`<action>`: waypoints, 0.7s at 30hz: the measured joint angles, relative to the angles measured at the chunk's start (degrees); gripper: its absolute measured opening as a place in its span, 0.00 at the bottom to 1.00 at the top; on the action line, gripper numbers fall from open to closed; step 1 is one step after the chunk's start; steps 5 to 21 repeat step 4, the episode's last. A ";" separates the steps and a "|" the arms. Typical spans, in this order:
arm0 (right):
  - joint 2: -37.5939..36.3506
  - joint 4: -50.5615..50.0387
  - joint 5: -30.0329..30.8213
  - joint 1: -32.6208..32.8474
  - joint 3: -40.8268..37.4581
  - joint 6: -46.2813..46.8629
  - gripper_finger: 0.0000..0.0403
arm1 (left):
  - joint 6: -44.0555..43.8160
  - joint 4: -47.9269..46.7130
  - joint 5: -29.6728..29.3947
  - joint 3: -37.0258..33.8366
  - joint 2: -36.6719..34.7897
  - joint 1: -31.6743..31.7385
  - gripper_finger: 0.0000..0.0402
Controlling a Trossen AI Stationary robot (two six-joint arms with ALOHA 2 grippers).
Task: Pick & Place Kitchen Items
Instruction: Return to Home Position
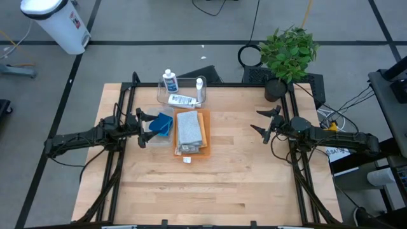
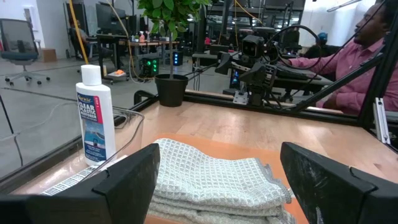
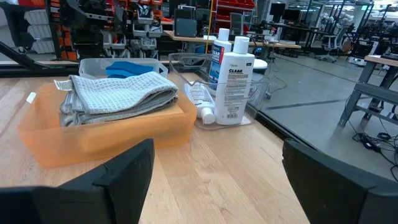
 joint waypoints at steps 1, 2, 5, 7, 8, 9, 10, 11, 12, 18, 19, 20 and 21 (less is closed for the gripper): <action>0.02 0.00 0.00 -0.01 0.00 0.02 0.80 | 0.00 0.00 0.00 0.00 0.00 0.00 0.84; 0.00 0.00 0.00 -0.02 0.00 0.02 0.80 | 0.00 0.00 0.00 0.00 0.00 0.01 0.84; 0.00 0.00 0.00 0.00 -0.01 0.00 0.80 | 0.00 0.00 0.00 0.00 -0.01 0.01 0.84; 0.00 0.00 0.00 0.00 -0.01 0.00 0.80 | 0.00 0.00 0.00 0.00 -0.01 0.01 0.84; 0.00 0.00 0.00 0.00 -0.01 0.00 0.80 | 0.00 0.00 0.00 0.00 -0.01 0.01 0.84; 0.00 0.00 0.00 0.00 -0.01 0.00 0.80 | 0.00 0.00 0.00 0.00 -0.01 0.01 0.84; 0.00 0.00 0.00 0.00 -0.01 0.00 0.80 | 0.00 0.00 0.00 0.00 -0.01 0.01 0.84; 0.00 0.00 0.00 0.00 -0.01 0.00 0.80 | 0.00 0.00 0.00 0.00 -0.01 0.01 0.84; 0.00 0.00 0.00 0.00 -0.01 0.00 0.80 | 0.00 0.00 0.00 0.00 -0.01 0.01 0.84; 0.00 0.00 0.00 0.00 -0.01 0.00 0.80 | 0.00 0.00 0.00 0.00 -0.01 0.01 0.84; 0.00 0.00 0.00 0.00 -0.01 0.00 0.80 | 0.00 0.00 0.00 0.00 -0.01 0.01 0.84; 0.00 0.00 0.00 0.00 -0.01 0.00 0.80 | 0.00 0.00 0.00 0.00 -0.01 0.01 0.84; 0.00 0.00 0.00 0.00 -0.01 0.00 0.80 | 0.00 0.00 0.00 0.00 -0.01 0.01 0.84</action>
